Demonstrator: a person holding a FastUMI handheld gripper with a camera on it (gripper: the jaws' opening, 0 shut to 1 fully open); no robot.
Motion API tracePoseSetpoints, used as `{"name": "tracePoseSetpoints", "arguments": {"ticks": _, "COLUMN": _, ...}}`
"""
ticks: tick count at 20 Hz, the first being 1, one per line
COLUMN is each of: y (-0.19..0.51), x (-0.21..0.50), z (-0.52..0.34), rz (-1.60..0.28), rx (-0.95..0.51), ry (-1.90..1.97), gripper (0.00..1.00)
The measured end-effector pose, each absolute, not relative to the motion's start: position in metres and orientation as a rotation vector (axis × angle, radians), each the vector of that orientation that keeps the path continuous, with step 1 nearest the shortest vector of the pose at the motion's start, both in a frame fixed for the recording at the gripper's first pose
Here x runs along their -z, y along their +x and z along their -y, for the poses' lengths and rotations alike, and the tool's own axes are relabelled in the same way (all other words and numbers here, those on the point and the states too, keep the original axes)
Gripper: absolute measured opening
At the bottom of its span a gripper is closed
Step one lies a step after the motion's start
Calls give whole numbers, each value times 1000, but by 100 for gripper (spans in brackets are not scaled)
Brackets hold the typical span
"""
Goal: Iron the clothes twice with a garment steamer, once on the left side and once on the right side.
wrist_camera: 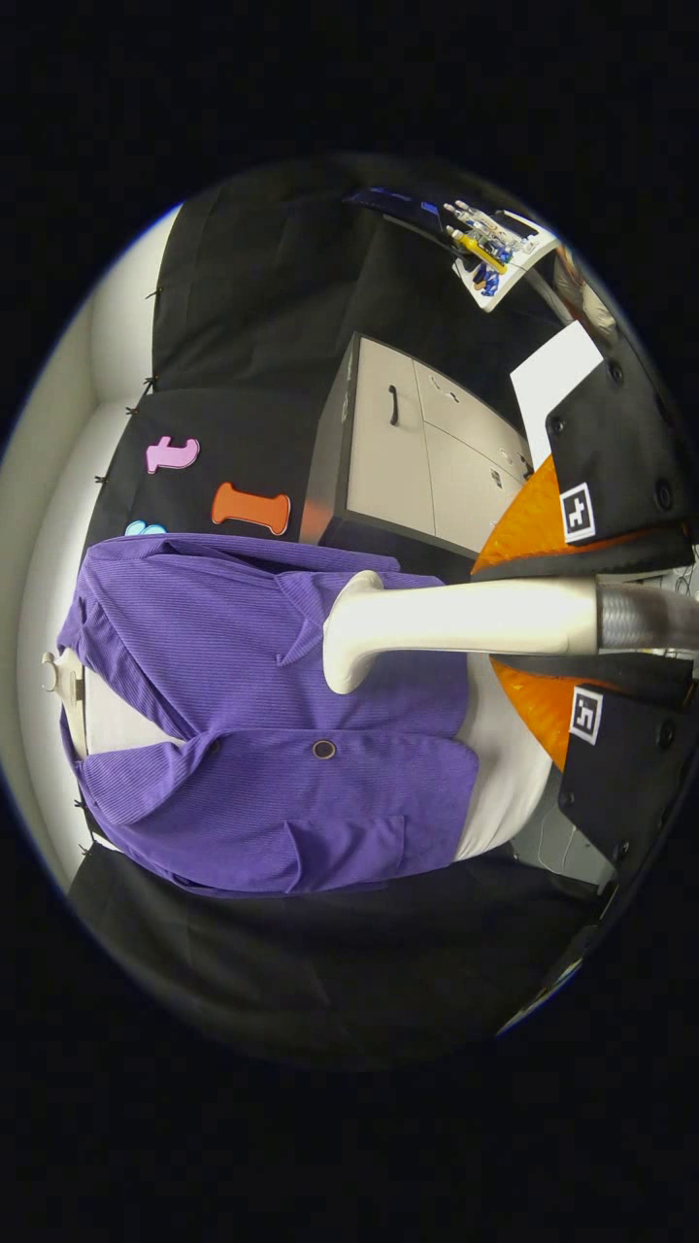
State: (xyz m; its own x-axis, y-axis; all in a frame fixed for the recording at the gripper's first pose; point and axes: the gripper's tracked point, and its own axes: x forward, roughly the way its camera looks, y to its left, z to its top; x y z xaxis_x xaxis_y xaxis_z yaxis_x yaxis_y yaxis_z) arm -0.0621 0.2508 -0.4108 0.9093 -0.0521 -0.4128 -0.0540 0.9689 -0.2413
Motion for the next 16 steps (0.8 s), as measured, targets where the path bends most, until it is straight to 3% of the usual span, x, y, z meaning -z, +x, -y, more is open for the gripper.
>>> {"name": "tracePoseSetpoints", "arguments": {"ticks": 8, "y": -74, "x": 433, "z": -246, "rz": -485, "rx": 15, "ry": -242, "gripper": 41}}
{"name": "tracePoseSetpoints", "arguments": {"ticks": 16, "y": -72, "x": 380, "z": -235, "rz": -432, "rx": 53, "ry": -192, "gripper": 41}}
